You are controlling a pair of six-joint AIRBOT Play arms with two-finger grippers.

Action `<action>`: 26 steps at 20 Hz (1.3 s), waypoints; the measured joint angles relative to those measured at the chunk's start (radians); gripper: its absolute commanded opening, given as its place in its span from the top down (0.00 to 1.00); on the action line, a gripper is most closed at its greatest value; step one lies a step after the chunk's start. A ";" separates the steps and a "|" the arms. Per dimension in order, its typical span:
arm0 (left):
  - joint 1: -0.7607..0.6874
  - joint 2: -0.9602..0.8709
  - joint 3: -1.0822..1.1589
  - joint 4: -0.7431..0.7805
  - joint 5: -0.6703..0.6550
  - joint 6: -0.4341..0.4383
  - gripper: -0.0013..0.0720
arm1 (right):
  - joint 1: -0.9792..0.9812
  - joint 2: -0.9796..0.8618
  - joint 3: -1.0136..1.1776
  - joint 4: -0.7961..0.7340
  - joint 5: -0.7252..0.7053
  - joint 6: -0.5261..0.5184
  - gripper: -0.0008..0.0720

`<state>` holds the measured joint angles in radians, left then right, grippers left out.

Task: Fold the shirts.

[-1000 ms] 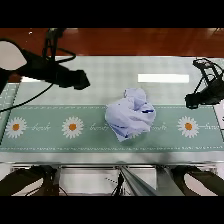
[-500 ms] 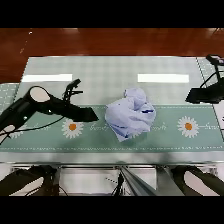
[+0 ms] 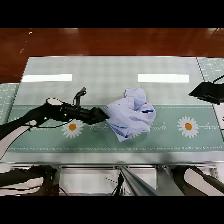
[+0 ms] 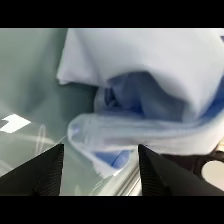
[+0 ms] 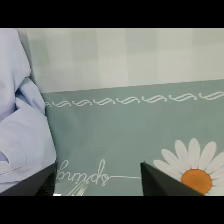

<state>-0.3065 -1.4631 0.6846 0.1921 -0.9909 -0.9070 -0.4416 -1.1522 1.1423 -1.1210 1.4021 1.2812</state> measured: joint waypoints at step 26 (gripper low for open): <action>-0.012 -0.145 0.110 -0.176 -0.221 0.055 0.95 | 0.214 -0.098 -0.536 0.576 -0.322 -0.290 0.21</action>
<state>-0.3187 -1.6077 0.7944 0.0158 -1.2121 -0.8516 -0.2272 -1.2507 0.6060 -0.5453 1.0798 0.9909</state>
